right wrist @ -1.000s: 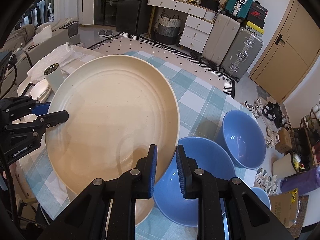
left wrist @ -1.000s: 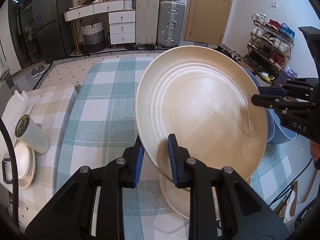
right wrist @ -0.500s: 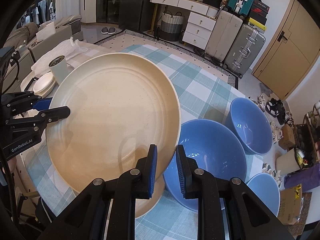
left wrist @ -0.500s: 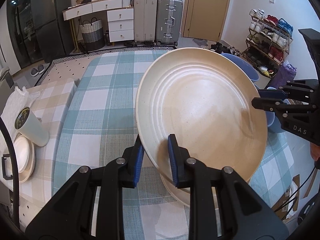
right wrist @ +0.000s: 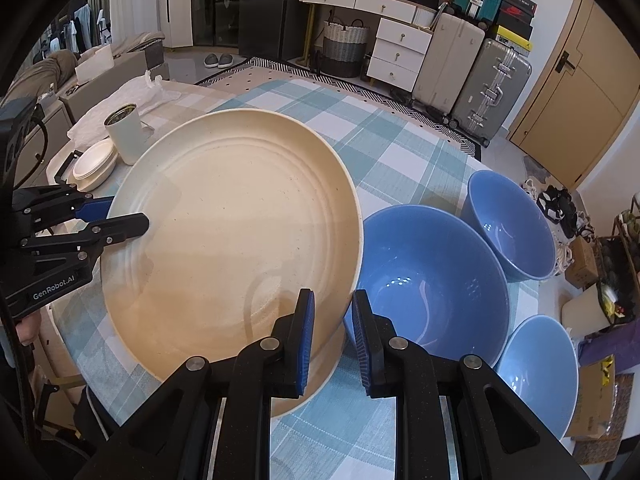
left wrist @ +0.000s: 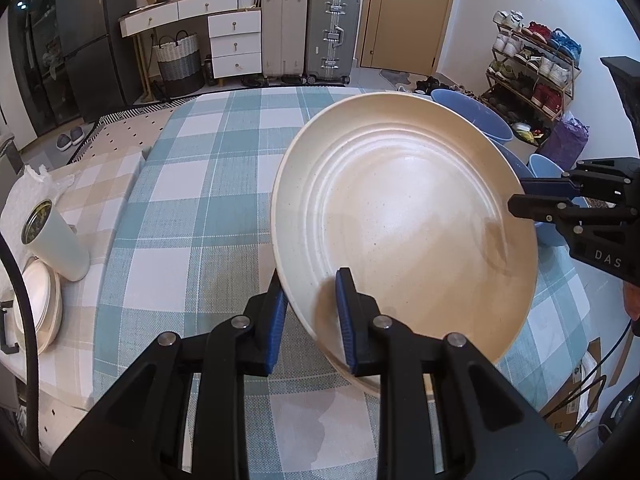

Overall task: Organize plates and bowls
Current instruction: 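Carry the held cream plate with both grippers toward the blue bowls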

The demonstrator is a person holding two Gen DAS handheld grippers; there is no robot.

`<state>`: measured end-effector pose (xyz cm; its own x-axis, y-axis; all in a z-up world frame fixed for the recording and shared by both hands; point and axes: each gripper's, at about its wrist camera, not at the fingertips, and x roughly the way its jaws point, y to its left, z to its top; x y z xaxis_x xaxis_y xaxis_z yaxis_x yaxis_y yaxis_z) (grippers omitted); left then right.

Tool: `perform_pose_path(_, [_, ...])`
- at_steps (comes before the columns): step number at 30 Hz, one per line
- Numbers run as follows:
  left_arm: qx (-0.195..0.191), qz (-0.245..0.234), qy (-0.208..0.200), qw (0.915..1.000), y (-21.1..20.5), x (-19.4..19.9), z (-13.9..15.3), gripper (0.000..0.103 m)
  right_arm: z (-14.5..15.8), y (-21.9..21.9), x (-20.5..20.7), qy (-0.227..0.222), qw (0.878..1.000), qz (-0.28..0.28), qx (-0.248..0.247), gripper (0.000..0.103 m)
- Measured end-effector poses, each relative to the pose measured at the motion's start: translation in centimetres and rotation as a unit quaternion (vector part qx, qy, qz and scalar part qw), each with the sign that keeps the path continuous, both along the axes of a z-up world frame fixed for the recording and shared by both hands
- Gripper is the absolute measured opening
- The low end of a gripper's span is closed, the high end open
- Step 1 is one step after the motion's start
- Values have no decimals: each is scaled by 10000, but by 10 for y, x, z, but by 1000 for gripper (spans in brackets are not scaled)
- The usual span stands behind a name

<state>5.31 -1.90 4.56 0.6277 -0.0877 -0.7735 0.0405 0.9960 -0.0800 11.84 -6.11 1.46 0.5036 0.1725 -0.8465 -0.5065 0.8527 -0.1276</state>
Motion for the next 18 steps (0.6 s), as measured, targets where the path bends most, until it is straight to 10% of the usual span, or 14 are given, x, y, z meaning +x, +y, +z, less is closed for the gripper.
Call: perform_pose_path(18, [30, -60, 189, 9998, 3, -9, -34, 20, -27, -2, -15, 225, 9997, 15, 79, 19])
